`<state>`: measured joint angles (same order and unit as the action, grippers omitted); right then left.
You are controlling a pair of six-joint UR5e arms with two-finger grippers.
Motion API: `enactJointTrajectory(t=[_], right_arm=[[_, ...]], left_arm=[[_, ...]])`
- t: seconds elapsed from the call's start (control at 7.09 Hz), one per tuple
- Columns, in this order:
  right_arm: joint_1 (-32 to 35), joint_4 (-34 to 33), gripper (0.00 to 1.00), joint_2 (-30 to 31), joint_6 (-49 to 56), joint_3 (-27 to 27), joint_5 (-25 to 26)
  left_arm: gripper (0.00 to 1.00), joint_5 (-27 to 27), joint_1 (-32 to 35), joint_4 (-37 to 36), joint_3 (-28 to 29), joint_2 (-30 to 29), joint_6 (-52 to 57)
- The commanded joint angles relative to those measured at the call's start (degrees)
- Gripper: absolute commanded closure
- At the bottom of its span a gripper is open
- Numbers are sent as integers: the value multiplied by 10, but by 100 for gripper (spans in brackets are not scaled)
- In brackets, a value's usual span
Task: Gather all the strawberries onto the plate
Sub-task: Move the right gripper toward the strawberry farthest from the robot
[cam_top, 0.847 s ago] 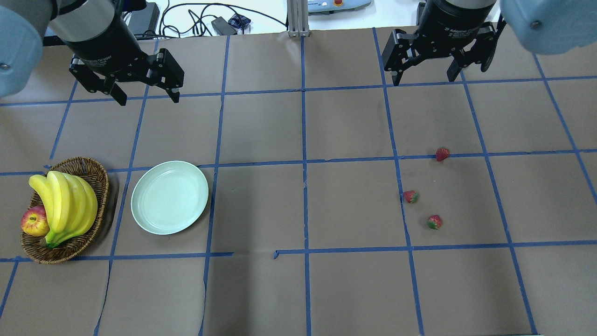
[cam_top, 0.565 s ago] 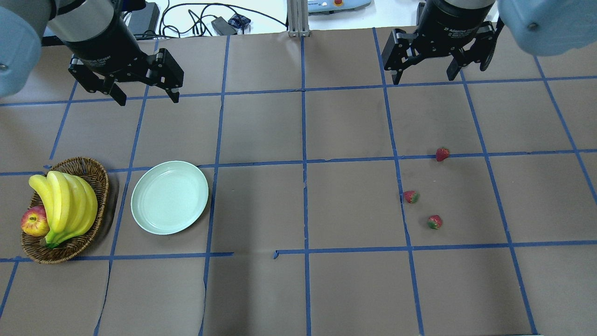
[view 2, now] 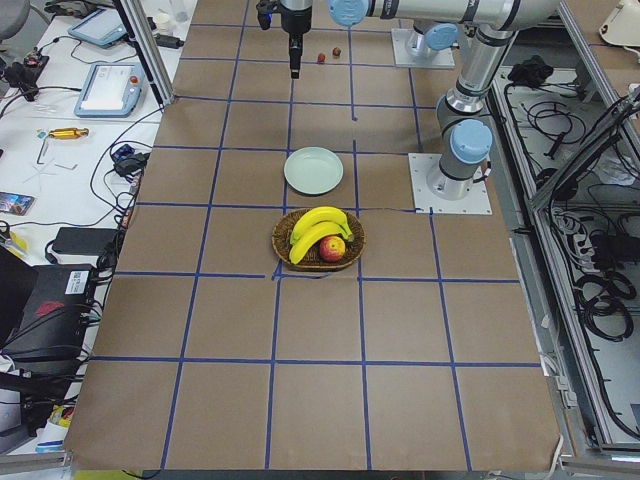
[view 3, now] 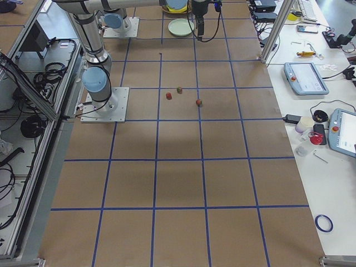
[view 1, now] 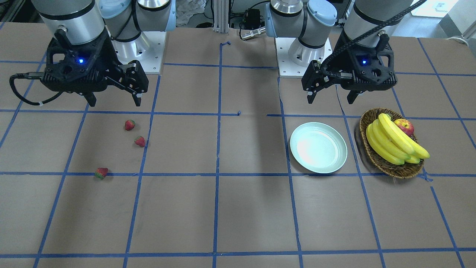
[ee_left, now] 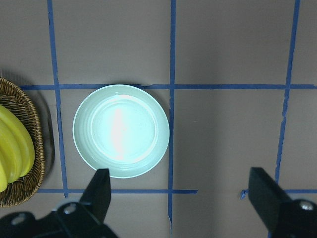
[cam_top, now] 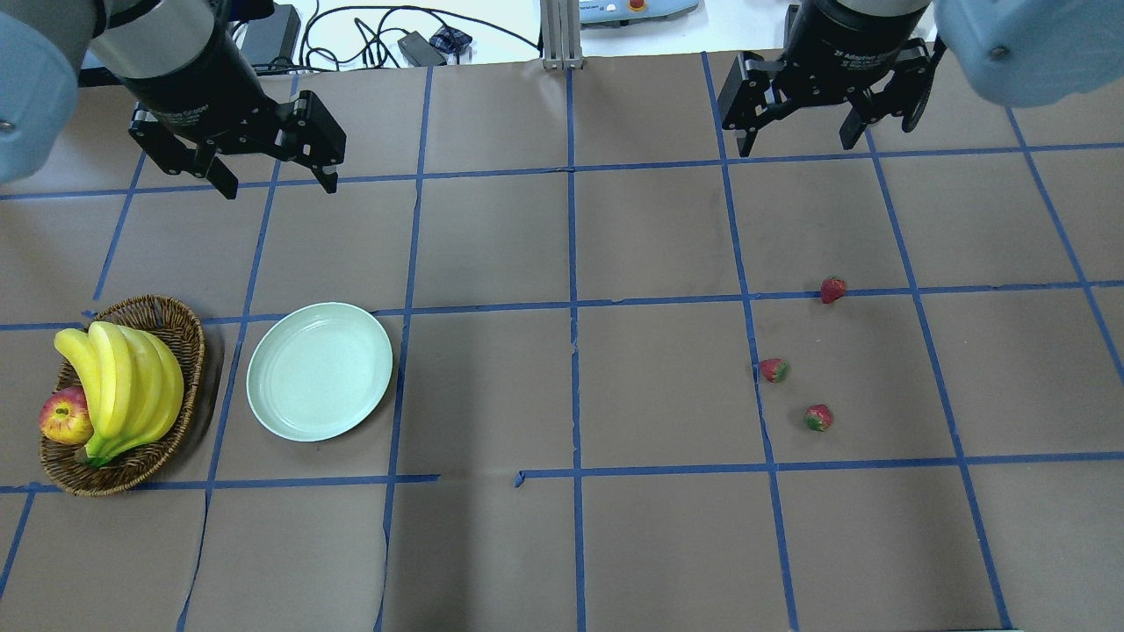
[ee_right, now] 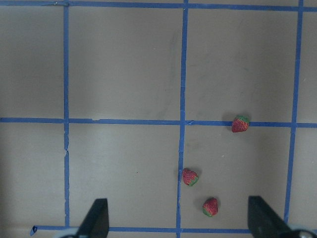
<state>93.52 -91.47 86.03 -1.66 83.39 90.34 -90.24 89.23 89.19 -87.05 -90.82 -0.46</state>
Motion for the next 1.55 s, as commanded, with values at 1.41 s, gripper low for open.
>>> enactJointTrajectory(t=[1.41], right_arm=[[-116,-160,0,-81,147,160,31]], left_arm=[[0,1,3,1,-3,-9,-1]])
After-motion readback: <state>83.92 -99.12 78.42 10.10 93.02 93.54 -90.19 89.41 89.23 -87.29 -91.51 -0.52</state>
